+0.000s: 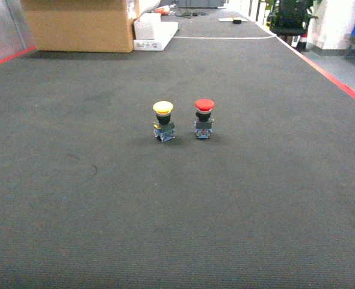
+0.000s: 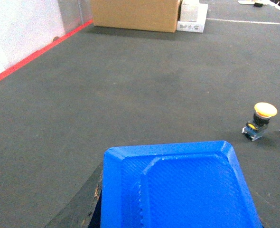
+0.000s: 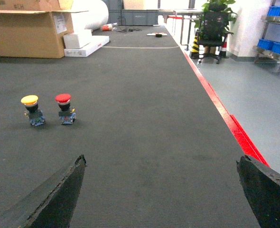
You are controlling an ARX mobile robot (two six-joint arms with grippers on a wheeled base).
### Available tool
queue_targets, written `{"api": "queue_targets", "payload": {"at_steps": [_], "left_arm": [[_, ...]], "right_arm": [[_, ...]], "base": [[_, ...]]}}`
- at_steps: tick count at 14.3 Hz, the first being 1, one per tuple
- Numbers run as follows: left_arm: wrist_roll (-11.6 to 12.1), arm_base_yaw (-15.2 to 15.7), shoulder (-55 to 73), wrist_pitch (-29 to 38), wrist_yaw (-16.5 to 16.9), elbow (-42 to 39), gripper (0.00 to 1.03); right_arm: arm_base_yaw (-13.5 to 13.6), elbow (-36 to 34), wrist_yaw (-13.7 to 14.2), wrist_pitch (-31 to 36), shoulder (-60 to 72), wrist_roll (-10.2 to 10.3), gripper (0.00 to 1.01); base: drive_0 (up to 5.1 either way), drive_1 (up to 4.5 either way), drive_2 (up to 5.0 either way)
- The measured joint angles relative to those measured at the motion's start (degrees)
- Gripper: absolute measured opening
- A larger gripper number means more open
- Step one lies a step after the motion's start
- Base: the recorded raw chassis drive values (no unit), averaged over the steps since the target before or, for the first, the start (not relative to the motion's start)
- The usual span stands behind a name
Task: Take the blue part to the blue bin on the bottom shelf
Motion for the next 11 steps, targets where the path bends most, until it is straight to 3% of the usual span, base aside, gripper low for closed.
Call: {"api": "queue_targets", "payload": {"at_steps": [1,4,6,11], "left_arm": [[-0.4,-3.2,-8.5,-6.8,-3.4,-0.7,0.45],[-4.8,-14.9,-29.7,-26.4,-15.7,-2.8,0.45],[-6.4,-15.5,-35.0,-30.6,-17.4,-3.7,0.45],[-6.1,-15.2,-34.9,-30.3,-17.5,-4.2,0.45]], "right_arm": [[0.0,0.0,0.0,0.0,0.0,0.0,0.98],[0.0,0.0,0.0,0.0,0.0,0.0,0.98],[0.0,0.0,0.0,0.0,0.0,0.0,0.98],[0.0,0.0,0.0,0.0,0.0,0.0,0.98]], "base": [[0.0,0.00,0.0],[0.0,0.00,0.0],[0.0,0.00,0.0],[0.0,0.00,0.0]]}}
